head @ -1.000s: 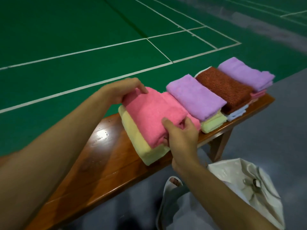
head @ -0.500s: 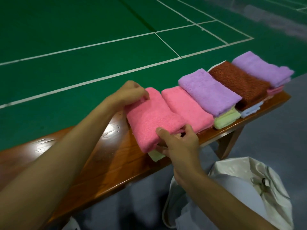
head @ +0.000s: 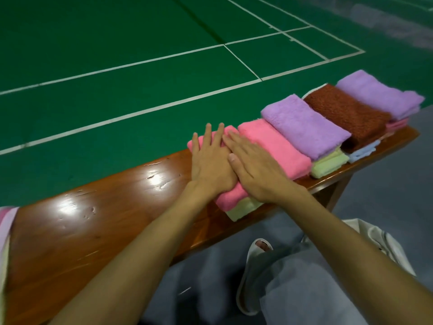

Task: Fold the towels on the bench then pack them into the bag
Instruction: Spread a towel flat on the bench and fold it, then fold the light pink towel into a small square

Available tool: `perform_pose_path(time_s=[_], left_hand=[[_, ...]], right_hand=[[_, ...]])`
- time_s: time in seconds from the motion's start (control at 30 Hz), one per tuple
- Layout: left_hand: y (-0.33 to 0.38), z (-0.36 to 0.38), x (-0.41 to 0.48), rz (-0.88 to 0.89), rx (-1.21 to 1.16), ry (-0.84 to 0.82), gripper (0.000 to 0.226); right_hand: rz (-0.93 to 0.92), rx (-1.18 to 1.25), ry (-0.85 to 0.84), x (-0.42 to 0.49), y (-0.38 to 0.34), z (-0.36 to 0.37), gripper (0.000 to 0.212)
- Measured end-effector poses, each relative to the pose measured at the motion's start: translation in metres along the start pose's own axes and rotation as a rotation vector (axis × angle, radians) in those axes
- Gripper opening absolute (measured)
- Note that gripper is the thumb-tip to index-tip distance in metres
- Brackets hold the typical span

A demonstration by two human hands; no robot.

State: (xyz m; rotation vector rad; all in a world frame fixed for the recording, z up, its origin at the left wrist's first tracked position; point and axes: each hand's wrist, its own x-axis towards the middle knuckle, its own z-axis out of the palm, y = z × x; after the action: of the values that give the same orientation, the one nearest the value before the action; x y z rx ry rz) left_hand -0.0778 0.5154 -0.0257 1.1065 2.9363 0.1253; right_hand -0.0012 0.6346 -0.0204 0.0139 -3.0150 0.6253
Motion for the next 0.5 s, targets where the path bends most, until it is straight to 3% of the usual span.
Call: perform_pose_path(time_s=[0.23, 0.37, 0.5], left_hand=[[-0.008, -0.022, 0.002, 0.011, -0.153, -0.074, 0.067], [-0.043, -0.067, -0.027, -0.043, -0.393, 0.126, 0.067], [-0.104, -0.086, -0.096, -0.103, -0.332, 0.195, 0.076]], right_hand=[[0.03, 0.11, -0.038, 0.001, -0.004, -0.018, 0.062], [0.074, 0.115, 0.117, 0.002, -0.025, -0.05, 0.072], [-0.075, 0.152, 0.179, 0.016, -0.089, -0.049, 0.083]])
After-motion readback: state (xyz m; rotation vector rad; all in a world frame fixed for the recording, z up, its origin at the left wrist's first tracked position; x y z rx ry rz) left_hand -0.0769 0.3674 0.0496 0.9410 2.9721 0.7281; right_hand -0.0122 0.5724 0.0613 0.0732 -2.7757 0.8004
